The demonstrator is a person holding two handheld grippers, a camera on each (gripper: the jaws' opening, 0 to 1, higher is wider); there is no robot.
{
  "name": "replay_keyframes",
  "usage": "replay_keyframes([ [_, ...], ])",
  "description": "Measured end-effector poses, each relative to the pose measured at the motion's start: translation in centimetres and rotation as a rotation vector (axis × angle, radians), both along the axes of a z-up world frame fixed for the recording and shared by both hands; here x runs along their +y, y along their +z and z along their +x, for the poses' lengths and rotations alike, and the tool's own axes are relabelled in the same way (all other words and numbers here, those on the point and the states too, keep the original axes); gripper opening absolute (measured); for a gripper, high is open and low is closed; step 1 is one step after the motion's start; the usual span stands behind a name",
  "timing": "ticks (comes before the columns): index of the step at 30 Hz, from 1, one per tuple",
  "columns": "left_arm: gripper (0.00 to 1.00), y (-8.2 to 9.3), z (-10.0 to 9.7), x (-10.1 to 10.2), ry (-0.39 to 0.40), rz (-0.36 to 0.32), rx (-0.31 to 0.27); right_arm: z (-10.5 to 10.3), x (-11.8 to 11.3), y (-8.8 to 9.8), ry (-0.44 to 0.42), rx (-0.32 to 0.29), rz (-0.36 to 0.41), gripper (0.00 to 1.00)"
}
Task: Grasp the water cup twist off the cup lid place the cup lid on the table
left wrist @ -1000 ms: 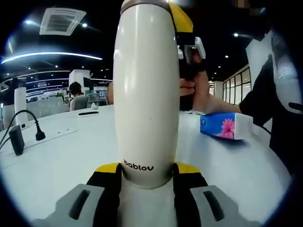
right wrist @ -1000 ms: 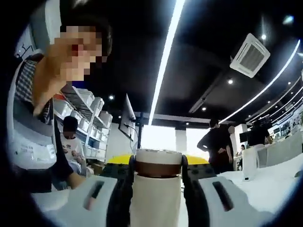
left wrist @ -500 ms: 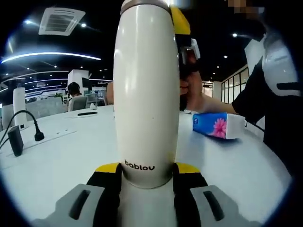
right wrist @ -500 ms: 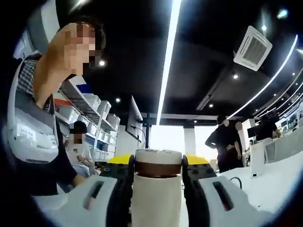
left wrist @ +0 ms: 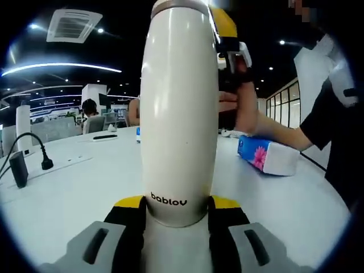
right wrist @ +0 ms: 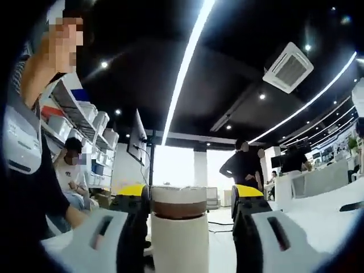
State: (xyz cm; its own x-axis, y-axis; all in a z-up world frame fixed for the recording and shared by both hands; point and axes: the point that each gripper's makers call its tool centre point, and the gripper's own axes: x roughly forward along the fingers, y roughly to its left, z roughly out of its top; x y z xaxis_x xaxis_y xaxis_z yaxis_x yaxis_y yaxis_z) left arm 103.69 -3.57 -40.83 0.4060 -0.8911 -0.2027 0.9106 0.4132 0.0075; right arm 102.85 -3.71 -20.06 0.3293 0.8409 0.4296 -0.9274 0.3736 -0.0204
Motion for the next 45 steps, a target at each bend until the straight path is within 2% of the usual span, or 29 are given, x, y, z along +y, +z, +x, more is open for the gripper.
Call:
replay_keyframes([
  [7,0.45,0.0,-0.2,0.0,0.005,0.001,0.000,-0.3,-0.6,-0.1,-0.133,0.006,0.000,0.61],
  [14,0.45,0.0,-0.4,0.0,0.008,0.001,0.000,-0.8,-0.6,-0.7,-0.216,0.027,-0.019,0.61],
  [25,0.45,0.0,-0.8,0.0,0.009,0.002,0.000,-1.8,-0.8,-0.7,-0.295,0.040,-0.016,0.59],
  [39,0.45,0.1,-0.9,0.1,0.015,0.002,0.001,-2.6,0.3,-1.0,-0.330,0.046,-0.038,0.59],
  [42,0.45,0.1,-0.9,0.1,0.015,0.002,0.001,-2.0,-0.3,-1.4,-0.401,0.078,-0.042,0.59],
  [45,0.45,0.1,-0.8,0.1,0.016,0.002,0.001,-2.0,-0.4,-1.3,-0.431,0.079,-0.041,0.60],
])
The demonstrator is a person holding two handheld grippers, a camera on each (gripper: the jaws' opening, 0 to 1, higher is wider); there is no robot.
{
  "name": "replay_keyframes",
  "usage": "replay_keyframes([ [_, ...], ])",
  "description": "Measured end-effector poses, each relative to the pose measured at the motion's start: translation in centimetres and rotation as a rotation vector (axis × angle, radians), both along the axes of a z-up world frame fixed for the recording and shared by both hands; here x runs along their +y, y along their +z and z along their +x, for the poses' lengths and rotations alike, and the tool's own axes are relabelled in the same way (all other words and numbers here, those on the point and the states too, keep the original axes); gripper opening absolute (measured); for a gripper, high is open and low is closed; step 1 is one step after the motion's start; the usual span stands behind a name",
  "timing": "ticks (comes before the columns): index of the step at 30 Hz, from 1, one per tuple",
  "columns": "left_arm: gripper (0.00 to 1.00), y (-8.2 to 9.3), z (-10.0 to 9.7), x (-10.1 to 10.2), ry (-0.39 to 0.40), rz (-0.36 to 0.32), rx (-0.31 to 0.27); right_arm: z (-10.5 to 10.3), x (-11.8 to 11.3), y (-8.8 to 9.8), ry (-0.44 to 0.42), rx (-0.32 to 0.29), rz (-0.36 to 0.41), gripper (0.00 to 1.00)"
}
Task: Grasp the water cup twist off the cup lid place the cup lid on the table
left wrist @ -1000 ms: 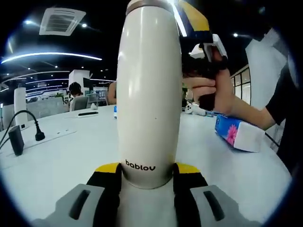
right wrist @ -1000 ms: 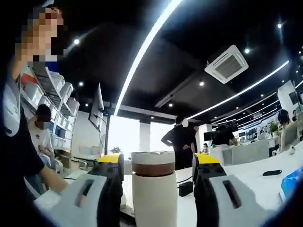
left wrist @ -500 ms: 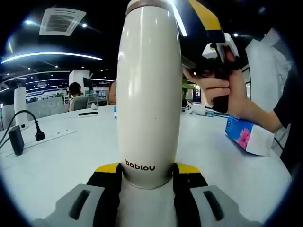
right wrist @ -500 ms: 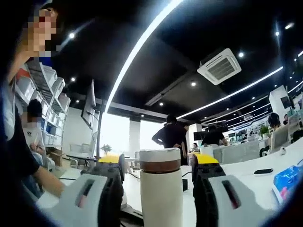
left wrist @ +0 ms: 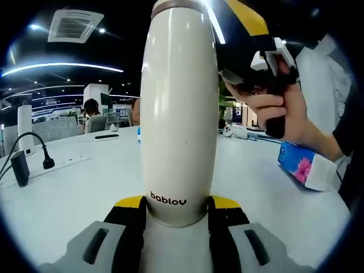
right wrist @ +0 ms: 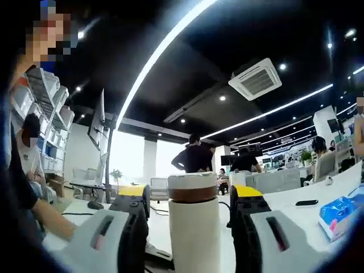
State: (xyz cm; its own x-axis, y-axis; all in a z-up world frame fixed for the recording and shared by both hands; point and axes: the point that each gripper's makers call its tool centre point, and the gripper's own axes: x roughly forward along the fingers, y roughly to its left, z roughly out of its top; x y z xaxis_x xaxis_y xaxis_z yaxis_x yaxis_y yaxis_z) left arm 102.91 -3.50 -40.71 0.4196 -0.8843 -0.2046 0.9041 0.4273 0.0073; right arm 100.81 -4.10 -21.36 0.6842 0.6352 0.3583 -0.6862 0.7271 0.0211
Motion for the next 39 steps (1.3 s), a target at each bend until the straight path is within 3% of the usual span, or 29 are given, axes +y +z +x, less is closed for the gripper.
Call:
replay_keyframes([
  [11,0.45,-0.3,1.7,0.1,0.001,0.001,0.002,-0.3,0.7,0.0,-0.077,0.015,0.009,0.59],
  [21,0.45,-0.3,1.2,0.1,0.001,0.001,0.000,0.2,1.5,-0.8,-0.124,0.027,-0.027,0.59],
  [28,0.45,-0.3,0.9,0.1,0.001,0.001,0.000,0.1,1.8,-0.4,-0.146,0.017,-0.016,0.59],
  [39,0.45,-0.3,0.4,0.1,0.001,0.001,0.000,1.3,1.9,-0.9,-0.268,0.011,-0.087,0.55],
])
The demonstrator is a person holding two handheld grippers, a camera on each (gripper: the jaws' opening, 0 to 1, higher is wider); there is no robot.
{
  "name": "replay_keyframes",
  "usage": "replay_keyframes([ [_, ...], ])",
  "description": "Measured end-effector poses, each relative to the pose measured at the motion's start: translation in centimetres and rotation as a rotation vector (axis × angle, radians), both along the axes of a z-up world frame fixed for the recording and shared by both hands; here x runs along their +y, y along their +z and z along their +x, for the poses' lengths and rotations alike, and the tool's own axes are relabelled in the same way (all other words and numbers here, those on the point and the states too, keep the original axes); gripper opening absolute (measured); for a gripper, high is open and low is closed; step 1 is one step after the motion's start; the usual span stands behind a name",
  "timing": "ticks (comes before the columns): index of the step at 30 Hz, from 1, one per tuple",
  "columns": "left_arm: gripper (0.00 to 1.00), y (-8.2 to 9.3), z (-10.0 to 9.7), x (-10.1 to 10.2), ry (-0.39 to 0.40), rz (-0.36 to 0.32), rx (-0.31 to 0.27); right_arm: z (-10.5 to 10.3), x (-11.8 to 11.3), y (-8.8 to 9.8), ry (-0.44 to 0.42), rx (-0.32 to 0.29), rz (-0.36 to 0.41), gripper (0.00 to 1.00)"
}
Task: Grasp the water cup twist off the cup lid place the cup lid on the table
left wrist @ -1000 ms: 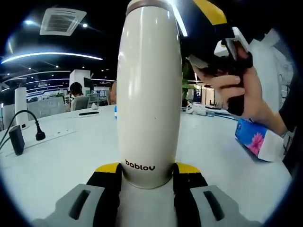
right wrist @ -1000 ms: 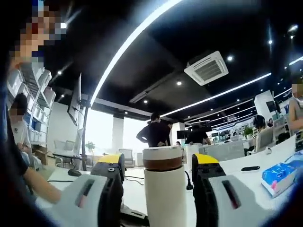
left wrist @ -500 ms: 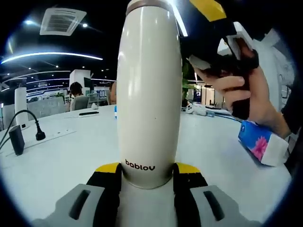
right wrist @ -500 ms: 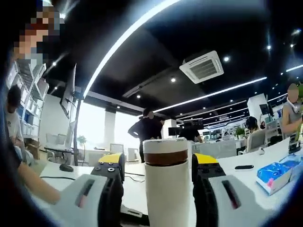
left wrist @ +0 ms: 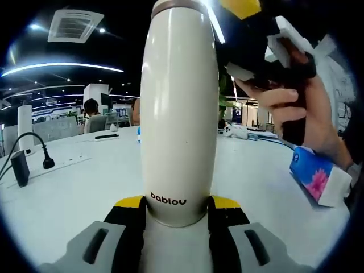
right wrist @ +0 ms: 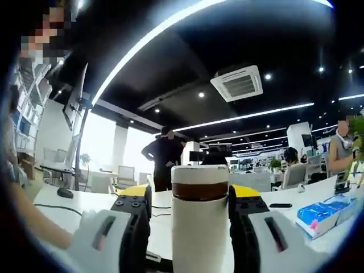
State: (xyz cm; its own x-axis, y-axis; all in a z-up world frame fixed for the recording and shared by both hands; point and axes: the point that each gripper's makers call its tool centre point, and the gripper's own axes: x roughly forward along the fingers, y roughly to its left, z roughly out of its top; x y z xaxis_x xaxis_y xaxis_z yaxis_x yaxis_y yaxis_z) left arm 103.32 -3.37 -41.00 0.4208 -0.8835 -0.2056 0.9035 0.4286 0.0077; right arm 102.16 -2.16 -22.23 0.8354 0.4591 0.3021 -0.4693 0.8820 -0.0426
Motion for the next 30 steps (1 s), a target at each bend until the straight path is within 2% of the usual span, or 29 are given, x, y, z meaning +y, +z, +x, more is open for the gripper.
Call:
replay_keyframes([
  [5,0.45,0.0,0.0,0.0,0.000,0.000,0.000,0.5,-0.7,1.1,-0.059,-0.045,-0.003,0.53],
  [12,0.45,0.0,-0.1,0.0,0.000,-0.001,-0.001,1.0,-1.2,1.8,-0.096,-0.079,-0.020,0.51],
  [17,0.45,0.0,-0.1,0.0,-0.001,-0.001,-0.001,1.0,-0.6,1.6,-0.071,-0.076,-0.029,0.46],
  [21,0.45,0.0,-0.1,0.0,0.000,0.000,0.001,1.0,-0.3,1.5,-0.059,-0.084,-0.047,0.45],
  [30,0.45,0.0,0.1,0.0,0.000,0.000,0.001,1.2,-0.6,1.5,0.017,-0.079,-0.016,0.45],
])
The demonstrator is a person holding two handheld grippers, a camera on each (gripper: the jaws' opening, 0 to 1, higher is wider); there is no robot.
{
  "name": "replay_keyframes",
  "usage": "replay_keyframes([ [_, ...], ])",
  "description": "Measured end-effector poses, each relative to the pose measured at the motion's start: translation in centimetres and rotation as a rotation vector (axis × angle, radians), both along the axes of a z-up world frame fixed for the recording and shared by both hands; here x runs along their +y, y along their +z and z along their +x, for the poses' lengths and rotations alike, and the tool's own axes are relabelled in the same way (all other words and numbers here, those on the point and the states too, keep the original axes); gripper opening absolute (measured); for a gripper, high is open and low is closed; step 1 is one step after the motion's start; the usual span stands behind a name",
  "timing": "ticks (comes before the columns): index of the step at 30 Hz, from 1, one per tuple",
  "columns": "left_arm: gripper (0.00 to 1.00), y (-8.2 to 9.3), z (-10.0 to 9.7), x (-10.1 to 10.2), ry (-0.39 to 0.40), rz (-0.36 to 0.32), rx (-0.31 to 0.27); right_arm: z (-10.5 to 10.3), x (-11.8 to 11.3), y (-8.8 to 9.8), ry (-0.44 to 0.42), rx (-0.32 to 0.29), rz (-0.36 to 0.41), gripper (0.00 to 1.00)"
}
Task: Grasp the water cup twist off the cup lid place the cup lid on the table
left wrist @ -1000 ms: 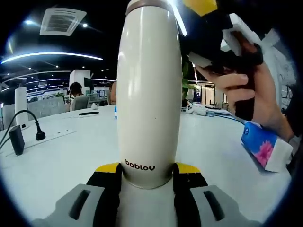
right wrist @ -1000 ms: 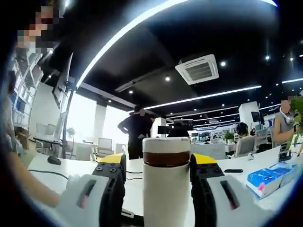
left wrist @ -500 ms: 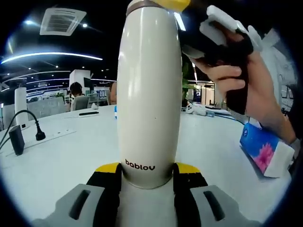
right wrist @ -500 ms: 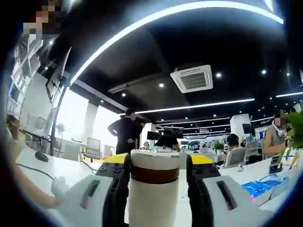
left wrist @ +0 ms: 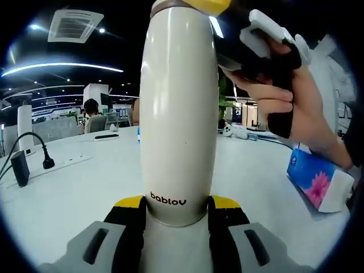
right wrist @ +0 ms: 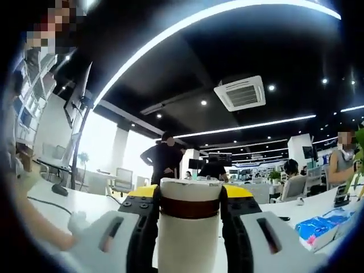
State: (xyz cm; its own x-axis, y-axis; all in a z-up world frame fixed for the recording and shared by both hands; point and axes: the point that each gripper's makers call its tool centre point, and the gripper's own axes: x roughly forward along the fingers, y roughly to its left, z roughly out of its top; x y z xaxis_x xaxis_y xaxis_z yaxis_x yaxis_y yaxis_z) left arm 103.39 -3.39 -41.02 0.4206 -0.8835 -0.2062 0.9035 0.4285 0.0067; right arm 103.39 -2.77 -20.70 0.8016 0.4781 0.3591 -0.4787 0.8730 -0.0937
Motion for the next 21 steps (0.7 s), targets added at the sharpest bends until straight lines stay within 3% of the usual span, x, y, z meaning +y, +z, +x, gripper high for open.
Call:
replay_keyframes([
  [10,0.45,0.00,0.10,-0.05,0.000,0.000,0.000,0.09,0.08,-0.08,0.139,0.015,0.087,0.45],
  [21,0.45,0.01,0.11,-0.12,-0.003,0.000,0.000,0.13,0.08,-0.04,0.204,0.011,0.093,0.45],
])
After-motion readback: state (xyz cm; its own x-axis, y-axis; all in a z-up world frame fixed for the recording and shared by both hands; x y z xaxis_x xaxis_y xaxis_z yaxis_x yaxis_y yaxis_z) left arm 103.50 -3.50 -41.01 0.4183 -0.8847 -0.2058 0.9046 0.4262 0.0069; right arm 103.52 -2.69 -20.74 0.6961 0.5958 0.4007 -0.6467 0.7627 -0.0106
